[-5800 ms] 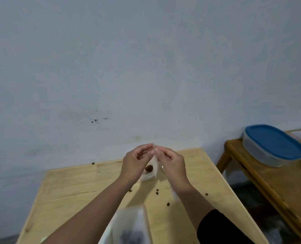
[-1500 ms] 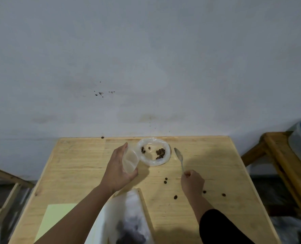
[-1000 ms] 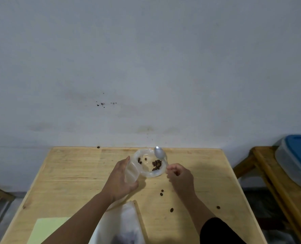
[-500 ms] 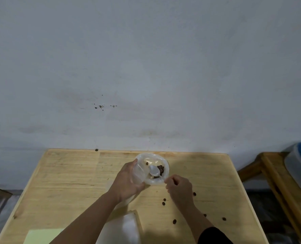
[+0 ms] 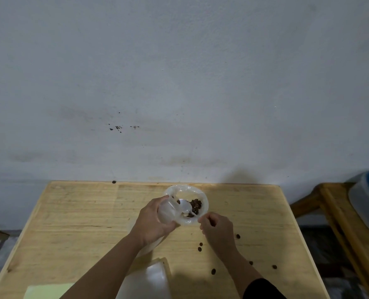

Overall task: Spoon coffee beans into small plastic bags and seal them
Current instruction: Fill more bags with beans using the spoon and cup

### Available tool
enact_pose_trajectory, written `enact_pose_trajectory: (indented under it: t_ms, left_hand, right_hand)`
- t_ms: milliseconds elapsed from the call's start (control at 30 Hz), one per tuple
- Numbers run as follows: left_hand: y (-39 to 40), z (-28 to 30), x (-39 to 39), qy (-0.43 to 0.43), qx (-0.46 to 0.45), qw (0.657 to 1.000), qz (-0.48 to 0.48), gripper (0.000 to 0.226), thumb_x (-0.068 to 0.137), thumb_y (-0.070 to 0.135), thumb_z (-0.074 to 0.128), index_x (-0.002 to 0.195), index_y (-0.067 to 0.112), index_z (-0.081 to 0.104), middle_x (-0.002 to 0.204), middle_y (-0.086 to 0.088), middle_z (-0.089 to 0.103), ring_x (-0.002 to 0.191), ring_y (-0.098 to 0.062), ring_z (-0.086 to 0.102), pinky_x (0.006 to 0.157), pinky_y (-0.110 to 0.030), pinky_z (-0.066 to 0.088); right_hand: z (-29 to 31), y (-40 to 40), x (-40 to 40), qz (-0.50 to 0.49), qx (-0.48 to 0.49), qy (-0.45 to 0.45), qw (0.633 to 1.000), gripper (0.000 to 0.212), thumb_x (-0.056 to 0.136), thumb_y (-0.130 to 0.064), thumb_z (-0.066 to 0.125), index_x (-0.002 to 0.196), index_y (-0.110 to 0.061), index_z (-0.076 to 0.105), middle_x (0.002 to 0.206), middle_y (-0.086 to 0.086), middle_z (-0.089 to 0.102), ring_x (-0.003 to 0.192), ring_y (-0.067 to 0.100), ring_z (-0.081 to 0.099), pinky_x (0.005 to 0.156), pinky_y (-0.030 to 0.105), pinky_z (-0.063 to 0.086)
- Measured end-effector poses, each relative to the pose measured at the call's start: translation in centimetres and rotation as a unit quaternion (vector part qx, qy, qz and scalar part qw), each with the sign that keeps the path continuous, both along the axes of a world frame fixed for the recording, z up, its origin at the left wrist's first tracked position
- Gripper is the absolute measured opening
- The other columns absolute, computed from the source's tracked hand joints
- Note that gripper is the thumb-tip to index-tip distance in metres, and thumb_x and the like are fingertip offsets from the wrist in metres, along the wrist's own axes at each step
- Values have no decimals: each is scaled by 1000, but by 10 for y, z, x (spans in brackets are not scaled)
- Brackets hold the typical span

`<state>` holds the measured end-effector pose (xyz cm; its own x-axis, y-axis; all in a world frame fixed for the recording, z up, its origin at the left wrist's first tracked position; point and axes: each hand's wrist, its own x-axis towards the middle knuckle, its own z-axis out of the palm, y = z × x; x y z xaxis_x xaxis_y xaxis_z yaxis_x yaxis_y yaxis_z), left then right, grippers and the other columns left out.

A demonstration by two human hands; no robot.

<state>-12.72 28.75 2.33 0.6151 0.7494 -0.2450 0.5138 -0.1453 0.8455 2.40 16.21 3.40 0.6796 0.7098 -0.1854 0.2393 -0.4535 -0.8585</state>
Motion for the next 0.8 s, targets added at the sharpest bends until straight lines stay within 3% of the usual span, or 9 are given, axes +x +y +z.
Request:
enact_pose_trajectory:
  t_ms: [133, 267, 367, 500, 667, 800]
  left_hand:
    - [0, 5, -5, -25, 1, 999, 25, 84, 61, 46, 83, 133, 30, 42, 122, 15, 49, 108, -5, 51, 84, -16, 42]
    - [1, 7, -12, -34, -3, 999, 24, 86, 60, 48, 80, 134, 28, 43, 122, 16, 47, 111, -6, 50, 88, -17, 43]
    - [0, 9, -15, -42, -2, 999, 22, 86, 61, 48, 79, 136, 28, 42, 124, 16, 47, 115, -4, 48, 89, -13, 41]
    - [-4, 13, -17, -42, 6, 999, 2, 99, 51, 68, 72, 137, 30, 41, 130, 17, 45, 119, -3, 47, 100, -23, 43]
    - [-13, 19, -14, -58, 20, 998, -28, 99, 52, 77, 69, 137, 36, 40, 131, 20, 44, 121, -2, 47, 103, -32, 44]
    - [-15, 23, -15, -69, 40, 997, -21, 99, 52, 79, 67, 137, 34, 42, 129, 23, 44, 120, -3, 49, 102, -34, 45]
  right_hand:
    - [9, -4, -2, 17, 41, 43, 998, 11, 75, -14, 61, 78, -15, 71, 67, 4, 68, 59, 10, 59, 58, 26, 51]
    - [10, -4, -3, 17, 72, 30, 997, 15, 80, -12, 63, 91, -15, 72, 80, -2, 72, 74, 6, 66, 67, 20, 54]
    - [10, -1, -6, -31, 75, 52, 995, 21, 85, 0, 53, 81, -13, 70, 67, 2, 65, 59, 11, 56, 57, 26, 47]
    - [8, -2, -8, -32, 75, 106, 991, 26, 86, 3, 47, 74, -10, 67, 60, -1, 56, 57, 9, 47, 54, 21, 39]
    - [8, -1, -3, -40, 84, 207, 974, 25, 89, 4, 42, 83, 0, 66, 63, 2, 54, 59, 11, 46, 53, 17, 39]
    - [5, -2, 1, -75, 85, 243, 963, 20, 90, 1, 46, 92, -3, 66, 65, 3, 56, 59, 12, 48, 54, 20, 42]
